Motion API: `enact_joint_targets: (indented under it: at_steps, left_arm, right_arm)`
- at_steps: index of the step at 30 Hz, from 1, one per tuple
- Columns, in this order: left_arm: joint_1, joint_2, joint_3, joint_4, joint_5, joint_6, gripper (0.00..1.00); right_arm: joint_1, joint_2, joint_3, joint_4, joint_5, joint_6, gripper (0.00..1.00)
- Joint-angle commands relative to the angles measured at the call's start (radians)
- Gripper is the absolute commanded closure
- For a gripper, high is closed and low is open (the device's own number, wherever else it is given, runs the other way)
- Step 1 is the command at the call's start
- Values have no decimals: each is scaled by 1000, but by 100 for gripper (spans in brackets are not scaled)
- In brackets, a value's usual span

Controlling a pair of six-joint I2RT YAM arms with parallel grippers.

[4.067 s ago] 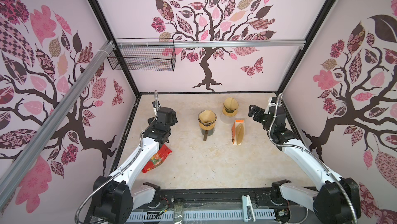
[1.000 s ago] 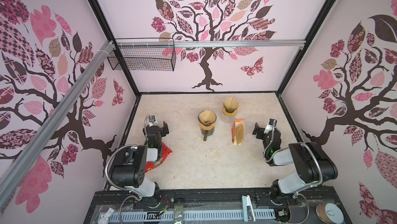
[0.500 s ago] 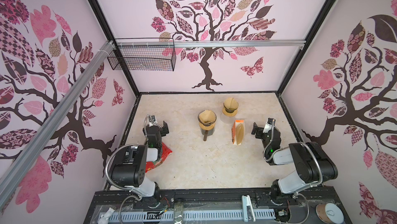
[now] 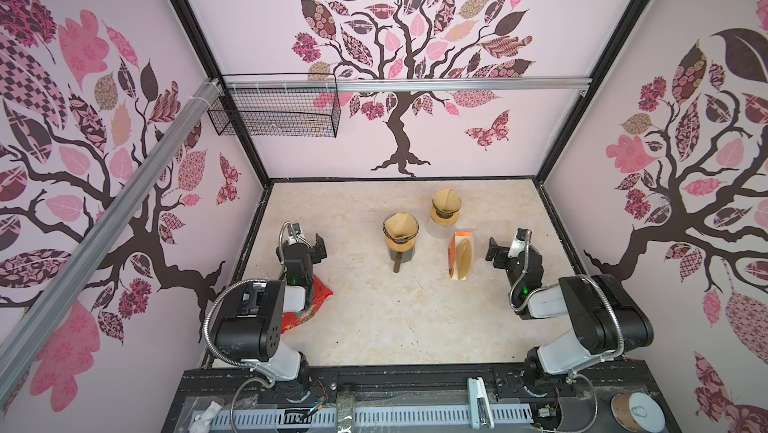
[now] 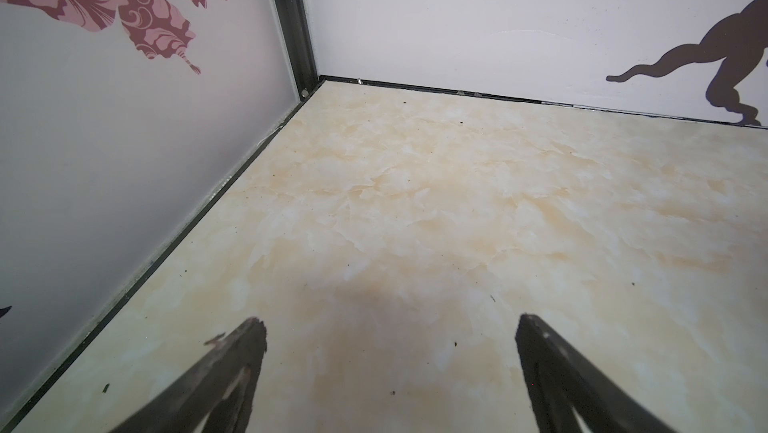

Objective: Place the coffee filter in the dripper

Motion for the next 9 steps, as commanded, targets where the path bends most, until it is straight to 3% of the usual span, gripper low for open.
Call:
enact_joint_targets:
  at_steps: [1,9]
  left_arm:
    - [0,-2,-20,20,1,4,3]
    - [0,-1,-17,13,0,3,3]
  right_arm:
    - [-4,5,24,6,-7,-15,0]
    - [-3,6,24,6,-8,-17,0]
